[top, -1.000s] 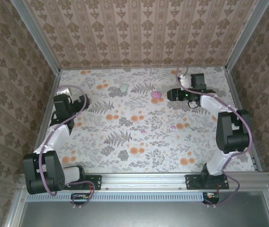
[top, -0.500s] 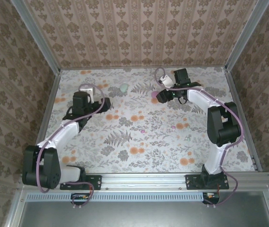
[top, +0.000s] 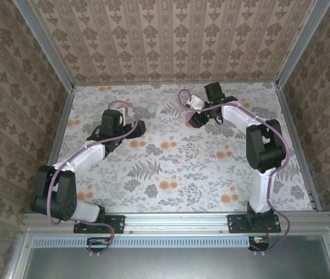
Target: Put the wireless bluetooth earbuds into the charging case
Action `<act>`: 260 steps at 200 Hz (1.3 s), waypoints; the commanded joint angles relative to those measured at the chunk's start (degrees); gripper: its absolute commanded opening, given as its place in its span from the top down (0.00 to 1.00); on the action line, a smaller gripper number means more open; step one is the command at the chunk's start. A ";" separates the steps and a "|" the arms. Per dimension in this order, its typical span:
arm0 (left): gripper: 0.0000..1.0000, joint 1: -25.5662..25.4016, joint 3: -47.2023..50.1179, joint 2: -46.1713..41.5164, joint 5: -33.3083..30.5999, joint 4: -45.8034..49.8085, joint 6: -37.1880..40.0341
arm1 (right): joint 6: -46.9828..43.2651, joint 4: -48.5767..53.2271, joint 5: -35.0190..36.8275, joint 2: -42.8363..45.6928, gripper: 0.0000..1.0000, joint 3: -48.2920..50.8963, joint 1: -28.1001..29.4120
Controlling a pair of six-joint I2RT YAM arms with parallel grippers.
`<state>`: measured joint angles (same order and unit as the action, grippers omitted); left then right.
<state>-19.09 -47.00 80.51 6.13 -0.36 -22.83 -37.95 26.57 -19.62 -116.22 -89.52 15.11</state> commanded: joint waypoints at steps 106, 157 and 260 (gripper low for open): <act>0.00 -0.16 -0.49 -1.70 -0.68 1.43 -1.08 | -12.52 17.55 1.87 -15.09 0.26 -18.82 -1.19; 0.00 -0.15 -0.28 -2.46 -0.14 1.77 -1.08 | -16.58 27.48 -1.64 -21.84 0.27 -30.10 -2.72; 0.00 -0.14 -0.45 -1.96 -0.13 1.81 -1.21 | -18.63 27.15 -4.77 -26.38 0.29 -35.22 -1.94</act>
<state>-19.09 -47.00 79.22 5.61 0.91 -23.20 -54.59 50.85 -20.99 -141.67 -122.87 12.34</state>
